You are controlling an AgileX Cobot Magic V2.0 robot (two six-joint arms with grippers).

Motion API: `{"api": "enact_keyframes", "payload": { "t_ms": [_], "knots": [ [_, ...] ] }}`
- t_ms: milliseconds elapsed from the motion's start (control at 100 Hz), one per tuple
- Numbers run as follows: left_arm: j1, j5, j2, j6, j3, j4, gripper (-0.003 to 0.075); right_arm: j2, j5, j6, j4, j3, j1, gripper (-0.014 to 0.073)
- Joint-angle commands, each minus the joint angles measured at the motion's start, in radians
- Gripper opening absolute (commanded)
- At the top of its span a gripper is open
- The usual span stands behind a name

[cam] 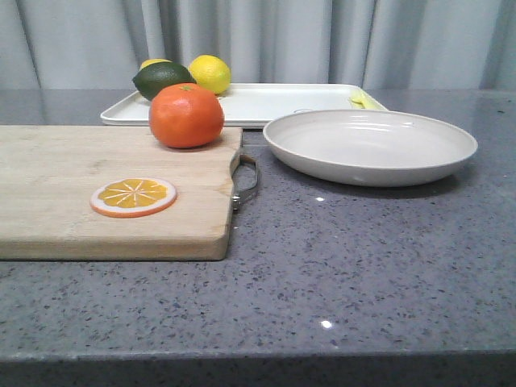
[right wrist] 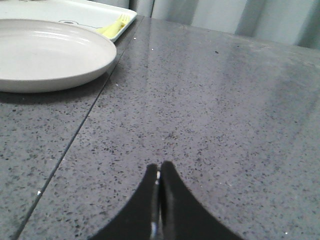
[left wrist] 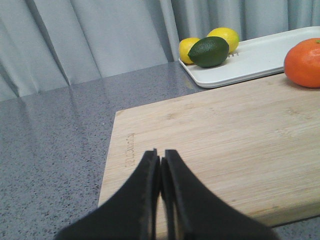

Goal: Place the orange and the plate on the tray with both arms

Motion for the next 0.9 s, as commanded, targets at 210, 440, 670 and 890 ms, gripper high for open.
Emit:
{"api": "enact_keyframes", "payload": {
  "t_ms": [210, 440, 670, 890],
  "knots": [
    [0.005, -0.083, -0.032, -0.011, 0.01, -0.002, -0.002, -0.012, -0.076, 0.0, -0.011, -0.023, -0.006, -0.0101],
    [0.005, -0.083, -0.032, -0.011, 0.01, -0.002, -0.002, -0.012, -0.076, 0.0, -0.011, -0.023, -0.006, -0.0101],
    [0.005, -0.121, -0.032, -0.011, 0.008, -0.002, -0.002, -0.012, -0.112, 0.0, -0.011, -0.023, -0.006, -0.0101],
    [0.005, -0.177, -0.032, -0.012, -0.051, -0.102, -0.002, -0.012, -0.26, 0.013, 0.065, -0.049, -0.006, -0.0101]
  ]
}}
